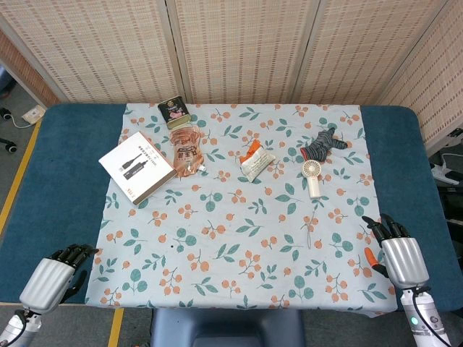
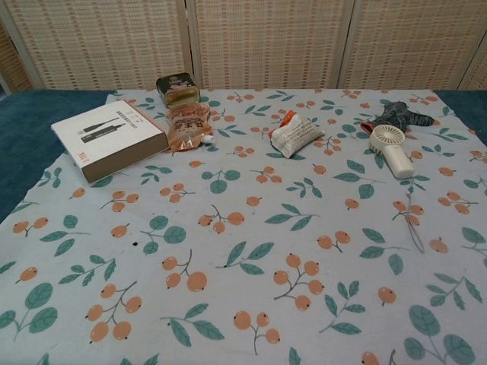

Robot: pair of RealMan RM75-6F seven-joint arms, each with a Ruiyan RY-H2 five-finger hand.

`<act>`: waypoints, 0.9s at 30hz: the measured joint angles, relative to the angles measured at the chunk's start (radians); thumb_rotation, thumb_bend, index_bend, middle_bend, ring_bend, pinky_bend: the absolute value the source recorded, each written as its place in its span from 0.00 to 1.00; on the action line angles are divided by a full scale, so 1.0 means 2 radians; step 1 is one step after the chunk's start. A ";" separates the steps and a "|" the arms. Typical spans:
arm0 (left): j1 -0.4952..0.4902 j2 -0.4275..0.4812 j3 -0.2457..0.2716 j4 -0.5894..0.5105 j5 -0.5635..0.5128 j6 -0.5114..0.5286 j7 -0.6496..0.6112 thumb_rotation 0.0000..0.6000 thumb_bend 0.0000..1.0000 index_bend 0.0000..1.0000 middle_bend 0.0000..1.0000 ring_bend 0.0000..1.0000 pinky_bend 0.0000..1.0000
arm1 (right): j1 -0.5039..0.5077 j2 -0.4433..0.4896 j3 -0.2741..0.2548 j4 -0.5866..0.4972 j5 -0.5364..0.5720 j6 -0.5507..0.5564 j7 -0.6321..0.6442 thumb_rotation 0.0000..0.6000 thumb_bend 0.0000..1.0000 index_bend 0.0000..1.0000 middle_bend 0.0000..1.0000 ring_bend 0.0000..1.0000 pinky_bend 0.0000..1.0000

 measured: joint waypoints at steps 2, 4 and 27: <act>-0.001 0.000 0.001 0.001 0.001 -0.001 -0.001 1.00 0.54 0.24 0.25 0.25 0.48 | -0.001 0.001 0.000 -0.003 0.000 0.001 -0.002 1.00 0.29 0.15 0.30 0.11 0.25; -0.001 0.001 0.001 0.001 0.002 0.001 -0.003 1.00 0.54 0.24 0.25 0.25 0.48 | -0.001 0.001 -0.001 -0.004 0.000 0.000 -0.005 1.00 0.29 0.15 0.30 0.11 0.25; 0.004 0.007 -0.001 0.001 -0.001 0.014 -0.023 1.00 0.54 0.24 0.25 0.25 0.48 | 0.058 -0.025 0.029 0.051 0.078 -0.143 -0.010 1.00 0.71 0.12 0.86 0.68 0.64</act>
